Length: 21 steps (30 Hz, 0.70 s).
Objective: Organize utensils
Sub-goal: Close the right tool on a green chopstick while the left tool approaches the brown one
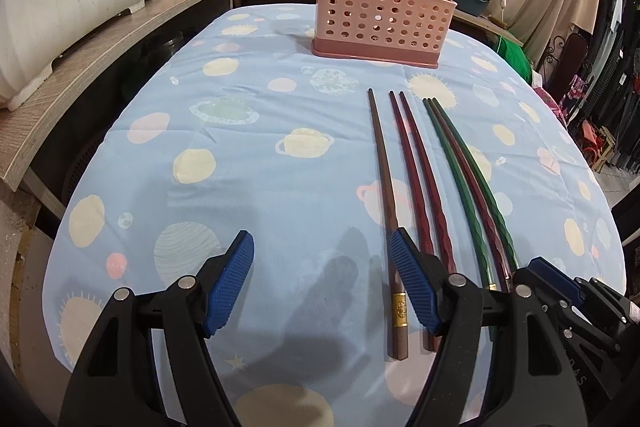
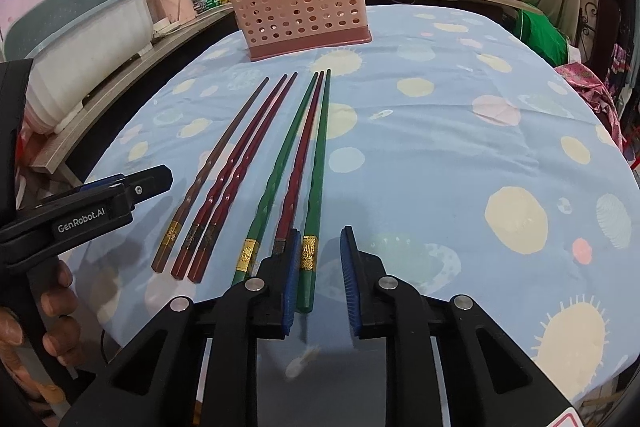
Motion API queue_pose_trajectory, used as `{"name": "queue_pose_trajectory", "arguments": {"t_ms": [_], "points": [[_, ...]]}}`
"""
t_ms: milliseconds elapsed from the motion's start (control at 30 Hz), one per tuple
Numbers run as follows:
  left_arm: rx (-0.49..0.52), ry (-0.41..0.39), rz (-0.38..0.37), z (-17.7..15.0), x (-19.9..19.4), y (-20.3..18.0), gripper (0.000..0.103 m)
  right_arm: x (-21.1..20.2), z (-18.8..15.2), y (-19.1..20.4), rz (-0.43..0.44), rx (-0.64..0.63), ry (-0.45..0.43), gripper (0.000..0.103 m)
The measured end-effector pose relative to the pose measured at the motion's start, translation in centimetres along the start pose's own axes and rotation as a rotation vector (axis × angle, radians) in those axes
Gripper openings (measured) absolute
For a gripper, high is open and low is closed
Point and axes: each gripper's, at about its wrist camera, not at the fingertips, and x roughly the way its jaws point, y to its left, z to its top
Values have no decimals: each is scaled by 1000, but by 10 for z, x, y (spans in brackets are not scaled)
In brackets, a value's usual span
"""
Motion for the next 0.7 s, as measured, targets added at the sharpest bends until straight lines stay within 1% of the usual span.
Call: {"name": "queue_pose_trajectory", "arguments": {"t_ms": [267, 533, 700], "points": [[3, 1, -14, -3, -3, -3, 68, 0, -1, -3, -21, -2, -5, 7], [28, 12, -32, -12, -5, -12, 67, -1, -3, -4, -14, 1, -4, 7], [47, 31, -19, -20, -2, -16, 67, -1, -3, -5, -5, 10, -5, 7]]}}
